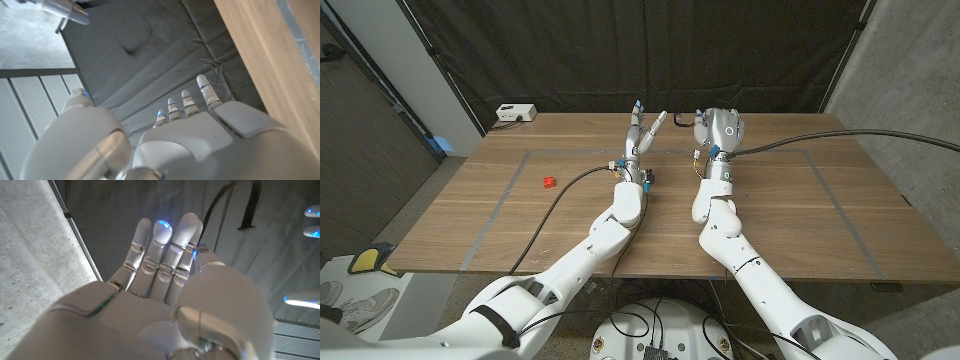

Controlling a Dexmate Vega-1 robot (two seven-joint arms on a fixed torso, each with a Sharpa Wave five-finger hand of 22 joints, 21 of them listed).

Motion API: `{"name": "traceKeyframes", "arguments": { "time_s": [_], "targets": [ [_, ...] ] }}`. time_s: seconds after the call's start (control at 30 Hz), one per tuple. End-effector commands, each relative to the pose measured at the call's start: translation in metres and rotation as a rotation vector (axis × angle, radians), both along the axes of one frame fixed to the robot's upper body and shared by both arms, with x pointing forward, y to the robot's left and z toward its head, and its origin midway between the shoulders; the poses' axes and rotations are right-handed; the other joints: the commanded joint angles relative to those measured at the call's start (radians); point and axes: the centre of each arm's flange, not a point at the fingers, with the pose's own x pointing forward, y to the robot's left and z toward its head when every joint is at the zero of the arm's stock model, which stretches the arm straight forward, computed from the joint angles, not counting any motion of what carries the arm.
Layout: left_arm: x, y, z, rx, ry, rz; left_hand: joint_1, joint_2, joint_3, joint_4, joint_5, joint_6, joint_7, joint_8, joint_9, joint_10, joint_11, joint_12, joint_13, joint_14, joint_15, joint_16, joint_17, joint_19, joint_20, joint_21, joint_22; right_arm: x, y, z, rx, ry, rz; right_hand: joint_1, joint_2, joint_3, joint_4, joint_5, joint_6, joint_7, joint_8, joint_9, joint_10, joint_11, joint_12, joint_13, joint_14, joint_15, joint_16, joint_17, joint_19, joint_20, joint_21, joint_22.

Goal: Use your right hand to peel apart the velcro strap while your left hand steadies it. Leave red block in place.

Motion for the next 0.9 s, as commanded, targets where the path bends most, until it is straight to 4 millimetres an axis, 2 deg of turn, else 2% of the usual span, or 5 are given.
{"name": "traceKeyframes", "arguments": {
  "time_s": [0.03,0.13,0.4,0.7,0.9],
  "targets": [
    [-0.008,0.009,-0.003,0.071,-0.059,-0.057,-0.029,-0.002,-0.038,0.011,0.014,-0.056,0.002,0.0,0.001,-0.068,0.021,0.002,-0.001,-0.065,0.021,0.004,-0.007,-0.281,0.006,-0.035,0.002,-0.002,0.001,0.0,-0.004,0.001,-0.017,0.013,0.005,0.031,-0.025,0.001,0.014,0.0,-0.008,0.001,0.011,-0.001,-0.005,-0.001,0.022,-0.024,-0.001,0.009,-0.005,-0.11,0.013,-0.006],
    [-0.011,0.013,-0.006,0.048,-0.056,-0.041,-0.03,0.001,-0.044,0.011,0.017,-0.065,0.006,0.001,0.001,-0.081,0.027,0.003,-0.002,-0.081,0.022,0.003,-0.009,-0.288,0.007,-0.04,0.003,-0.003,0.003,-0.001,-0.007,-0.001,-0.018,0.012,0.006,0.032,-0.024,-0.001,0.016,0.0,-0.011,0.006,0.01,-0.002,-0.007,0.003,0.024,-0.024,-0.006,0.009,-0.008,-0.111,0.021,-0.015],
    [-0.017,0.026,-0.01,0.044,-0.057,-0.025,-0.03,0.01,-0.047,0.013,0.021,-0.064,-0.016,0.006,0.001,-0.087,0.026,0.007,-0.003,-0.079,0.019,0.01,-0.012,-0.287,0.006,-0.044,0.004,-0.006,0.008,0.0,-0.023,-0.007,-0.035,0.011,0.004,0.035,-0.025,-0.004,0.018,0.0,-0.021,0.01,0.011,-0.001,-0.012,0.003,0.024,-0.024,-0.014,0.012,-0.012,-0.111,0.036,-0.032],
    [-0.022,0.044,-0.01,0.074,-0.048,-0.022,-0.03,0.018,-0.05,0.015,0.024,-0.048,-0.022,0.014,0.0,-0.087,0.023,0.012,-0.003,-0.077,0.021,0.015,-0.014,-0.283,0.006,-0.046,0.005,-0.009,0.011,0.005,-0.056,-0.061,-0.083,0.009,0.004,0.036,-0.025,-0.007,0.02,-0.003,-0.03,0.016,0.009,-0.002,-0.016,0.008,0.021,-0.024,-0.029,0.009,-0.02,-0.111,0.05,-0.055],
    [-0.016,0.059,-0.017,0.098,-0.014,-0.045,-0.03,0.024,-0.051,0.016,0.026,-0.038,-0.023,0.018,0.0,-0.086,0.024,0.015,-0.004,-0.074,0.021,0.019,-0.015,-0.28,0.006,-0.047,0.005,-0.016,0.027,0.006,-0.077,-0.053,-0.119,0.008,0.003,0.037,-0.026,-0.009,0.02,-0.003,-0.038,0.018,0.012,-0.001,-0.023,0.004,0.025,-0.024,-0.033,0.012,-0.025,-0.112,0.06,-0.072]
  ]
}}
